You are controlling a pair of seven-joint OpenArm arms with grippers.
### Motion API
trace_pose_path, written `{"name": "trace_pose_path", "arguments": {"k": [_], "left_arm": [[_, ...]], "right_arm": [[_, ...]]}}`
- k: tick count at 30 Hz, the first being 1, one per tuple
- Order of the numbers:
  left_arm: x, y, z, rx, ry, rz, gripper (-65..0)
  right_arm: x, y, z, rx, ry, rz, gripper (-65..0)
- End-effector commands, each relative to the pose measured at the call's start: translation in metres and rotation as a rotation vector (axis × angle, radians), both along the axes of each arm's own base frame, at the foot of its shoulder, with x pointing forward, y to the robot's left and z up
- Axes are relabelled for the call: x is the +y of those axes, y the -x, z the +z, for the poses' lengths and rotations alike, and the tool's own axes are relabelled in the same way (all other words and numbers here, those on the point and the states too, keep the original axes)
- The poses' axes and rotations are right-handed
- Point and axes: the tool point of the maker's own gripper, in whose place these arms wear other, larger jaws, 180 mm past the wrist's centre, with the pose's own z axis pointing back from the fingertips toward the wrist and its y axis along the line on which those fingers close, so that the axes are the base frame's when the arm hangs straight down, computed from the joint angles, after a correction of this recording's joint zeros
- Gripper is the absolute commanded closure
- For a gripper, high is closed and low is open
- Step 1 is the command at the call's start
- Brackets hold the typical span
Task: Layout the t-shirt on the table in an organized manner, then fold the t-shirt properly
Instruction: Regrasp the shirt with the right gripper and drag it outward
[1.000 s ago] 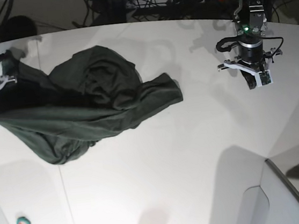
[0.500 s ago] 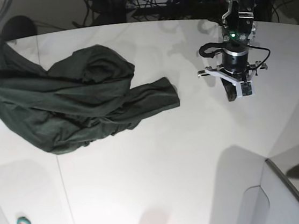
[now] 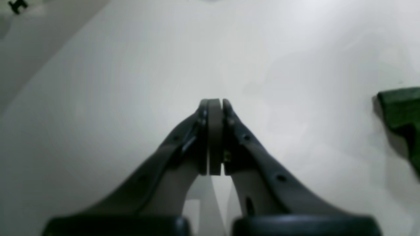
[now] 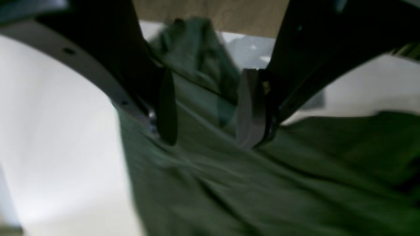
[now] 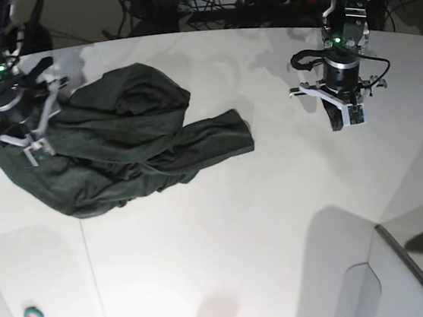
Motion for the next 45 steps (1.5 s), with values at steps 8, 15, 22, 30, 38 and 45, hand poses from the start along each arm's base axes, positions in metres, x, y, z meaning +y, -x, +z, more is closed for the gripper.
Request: {"name": "trace_pose_path", "arguments": {"k": [8,15,22,30,38,45], "left_arm": [[0.053,0.022,0.011,-0.018,-0.061,0.109,0.0],[0.059,0.029,0.01,-0.008,-0.069,0.121,0.0],[0.055,0.029,0.009,-0.005,-0.061,0.118,0.0],[0.055,0.029,0.009,-0.005,-0.061,0.118,0.0],[0.055,0.027,0.009,-0.007,-0.061,0.12,0.0],[0.057,0.028,0.008,-0.005,-0.062,0.124,0.0]], "right_arm": [[0.038,0.009,-0.033,0.106,-0.036,0.105,-28.7],[0.044,-0.002,-0.032,0.095,-0.04,0.116,-28.5],[0.055,-0.006,-0.014,0.04,-0.054,0.115,-29.4],[0.07,-0.007,-0.015,0.038,-0.07,0.155,-47.4],[0.081,-0.022,-0.029,0.065,-0.082,0.183,-42.0],[0.08,-0.023,-0.045,0.11,-0.087,0.18,-41.9]]}}
